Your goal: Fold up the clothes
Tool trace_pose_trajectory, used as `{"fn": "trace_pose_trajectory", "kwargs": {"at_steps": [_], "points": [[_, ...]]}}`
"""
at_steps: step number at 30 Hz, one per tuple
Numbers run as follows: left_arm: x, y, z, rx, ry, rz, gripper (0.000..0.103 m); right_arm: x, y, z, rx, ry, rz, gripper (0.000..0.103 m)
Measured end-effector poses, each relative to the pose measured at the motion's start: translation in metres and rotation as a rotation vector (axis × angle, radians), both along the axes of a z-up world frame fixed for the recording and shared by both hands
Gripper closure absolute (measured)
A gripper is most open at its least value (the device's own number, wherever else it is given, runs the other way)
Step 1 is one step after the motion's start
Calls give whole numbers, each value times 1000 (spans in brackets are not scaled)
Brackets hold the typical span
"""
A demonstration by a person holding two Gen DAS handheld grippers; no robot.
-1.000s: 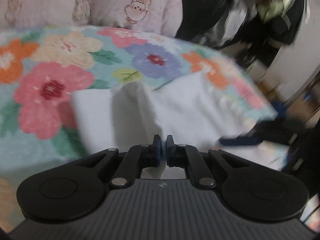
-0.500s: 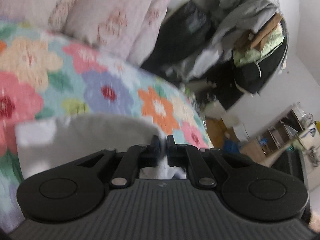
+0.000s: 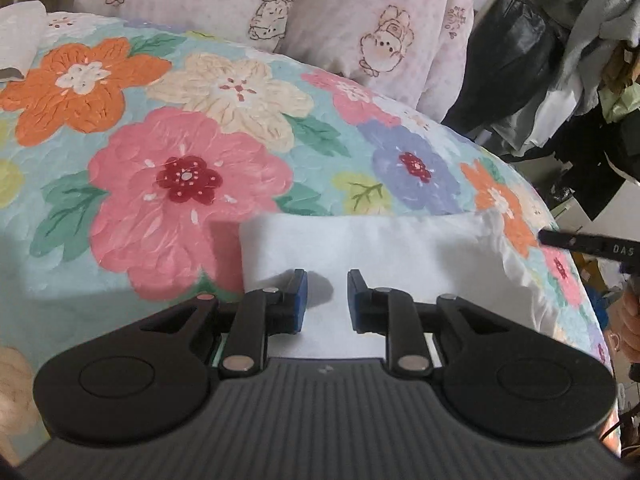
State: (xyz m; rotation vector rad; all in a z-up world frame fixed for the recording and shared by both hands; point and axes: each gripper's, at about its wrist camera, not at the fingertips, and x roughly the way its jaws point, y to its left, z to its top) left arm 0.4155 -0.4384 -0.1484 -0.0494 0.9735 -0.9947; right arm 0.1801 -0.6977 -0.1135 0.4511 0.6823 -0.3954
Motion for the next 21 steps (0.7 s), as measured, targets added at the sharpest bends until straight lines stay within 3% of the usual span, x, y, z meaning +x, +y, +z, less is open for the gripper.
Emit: {"fn": "trace_pose_trajectory", "kwargs": {"at_steps": [2,3,4,7,10,14,18,20,21], "points": [[1,1,-1,-5,-4,-5,72,0,-4,-11,69,18,18,89],[0,2,-1,-3,-14,-8,72,0,-4,-16,88,25,25,79],[-1,3,1,1,-25,-9,72,0,-3,-20,76,27,31,66],[-3,2,3,5,-42,-7,69,2,0,-27,45,38,38,51],[-6,2,7,4,-74,-1,62,11,0,-31,3,62,34,51],[-11,6,10,29,-95,-11,62,26,3,-42,-26,152,41,50],[-22,3,17,116,-160,-68,61,18,9,-47,76,145,-12,49],[-24,4,20,116,-162,-61,57,12,17,-43,99,120,16,50],[-23,5,21,102,-149,-54,53,10,20,-40,104,107,49,56]]}}
